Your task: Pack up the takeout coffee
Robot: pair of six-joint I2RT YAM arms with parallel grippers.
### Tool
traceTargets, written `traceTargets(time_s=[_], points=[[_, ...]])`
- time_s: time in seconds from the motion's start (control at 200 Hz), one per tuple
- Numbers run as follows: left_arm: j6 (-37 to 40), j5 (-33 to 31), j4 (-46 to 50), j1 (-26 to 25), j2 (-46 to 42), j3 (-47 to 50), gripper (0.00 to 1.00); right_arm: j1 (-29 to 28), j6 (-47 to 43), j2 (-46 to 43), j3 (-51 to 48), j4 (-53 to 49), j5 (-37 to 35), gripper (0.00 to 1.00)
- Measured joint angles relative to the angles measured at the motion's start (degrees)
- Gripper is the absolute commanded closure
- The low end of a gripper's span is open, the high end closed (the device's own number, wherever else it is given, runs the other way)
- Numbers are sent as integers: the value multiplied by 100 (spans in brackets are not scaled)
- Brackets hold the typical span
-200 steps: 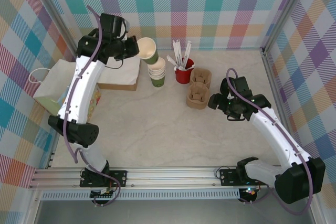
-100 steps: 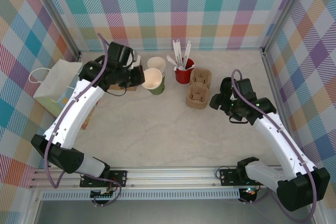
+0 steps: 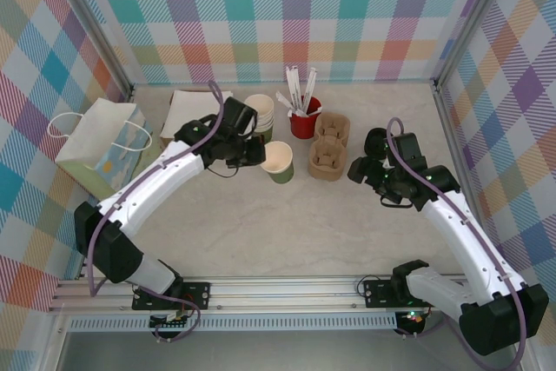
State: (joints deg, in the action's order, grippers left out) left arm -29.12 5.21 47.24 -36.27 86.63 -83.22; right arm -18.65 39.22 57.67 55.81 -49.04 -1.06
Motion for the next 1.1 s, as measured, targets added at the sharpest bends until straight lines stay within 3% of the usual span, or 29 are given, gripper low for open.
traceTargets(time_s=[0.66, 1.1], points=[[-201, -179, -612, -586, 1054, 509, 100, 0, -4, -9, -55, -13, -33, 9], [-269, -271, -693, -684, 1252, 509, 78, 0, -26, -9, -101, -20, -92, 8]])
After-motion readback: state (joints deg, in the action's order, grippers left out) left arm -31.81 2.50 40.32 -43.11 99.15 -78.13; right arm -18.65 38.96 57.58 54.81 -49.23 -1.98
